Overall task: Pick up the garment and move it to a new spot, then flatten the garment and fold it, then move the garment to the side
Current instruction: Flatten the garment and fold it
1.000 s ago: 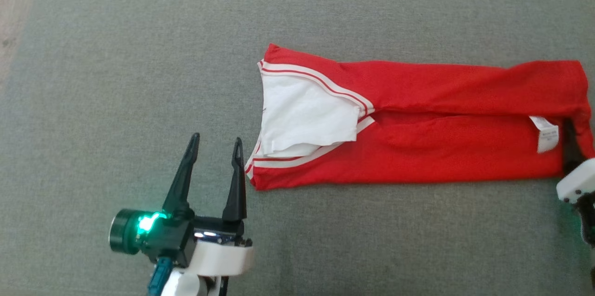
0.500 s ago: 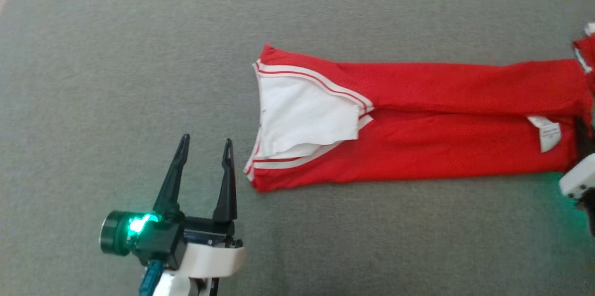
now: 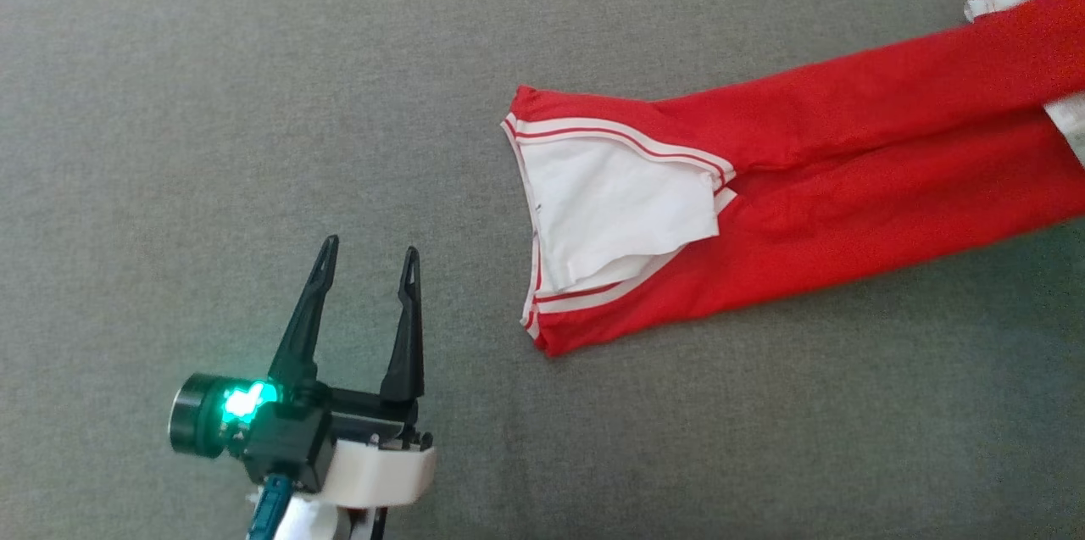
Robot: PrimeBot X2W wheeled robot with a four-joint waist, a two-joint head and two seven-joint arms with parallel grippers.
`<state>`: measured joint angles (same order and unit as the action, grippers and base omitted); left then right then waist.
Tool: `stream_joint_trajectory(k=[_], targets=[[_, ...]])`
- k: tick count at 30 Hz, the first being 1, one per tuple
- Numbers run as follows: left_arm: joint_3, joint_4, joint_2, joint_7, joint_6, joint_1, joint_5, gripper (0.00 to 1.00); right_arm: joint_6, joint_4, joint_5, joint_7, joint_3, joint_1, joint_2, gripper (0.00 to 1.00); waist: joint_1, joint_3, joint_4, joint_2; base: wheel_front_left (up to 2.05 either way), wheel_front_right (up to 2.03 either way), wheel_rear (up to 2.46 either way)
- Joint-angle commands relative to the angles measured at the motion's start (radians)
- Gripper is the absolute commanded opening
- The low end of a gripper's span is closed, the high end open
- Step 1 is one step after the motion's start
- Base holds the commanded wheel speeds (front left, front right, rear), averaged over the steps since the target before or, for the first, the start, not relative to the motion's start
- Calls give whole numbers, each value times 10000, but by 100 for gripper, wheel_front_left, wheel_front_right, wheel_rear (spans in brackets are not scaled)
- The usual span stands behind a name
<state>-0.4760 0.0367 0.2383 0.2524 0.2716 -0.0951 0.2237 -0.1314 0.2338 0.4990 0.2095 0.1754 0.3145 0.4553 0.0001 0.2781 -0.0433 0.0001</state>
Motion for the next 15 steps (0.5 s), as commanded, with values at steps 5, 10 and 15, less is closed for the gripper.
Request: stream_joint_trajectory(k=[5, 10, 15], targets=[[467, 156, -78, 93, -158, 87, -162, 100, 7, -2698, 593, 801, 23, -395, -841, 0, -1, -198, 198, -1, 0, 0, 0], [507, 41, -246, 93, -278, 120, -197, 100, 7, -4211, 458, 1406, -480, -490, -2159, 0, -1, -294, 447, -1, 0, 0, 0], [509, -150, -408, 93, -450, 135, -296, 100, 7, -4425, 176, 1498, -1447, -92, -3505, 0, -1, -288, 737, -1, 0, 0, 0]])
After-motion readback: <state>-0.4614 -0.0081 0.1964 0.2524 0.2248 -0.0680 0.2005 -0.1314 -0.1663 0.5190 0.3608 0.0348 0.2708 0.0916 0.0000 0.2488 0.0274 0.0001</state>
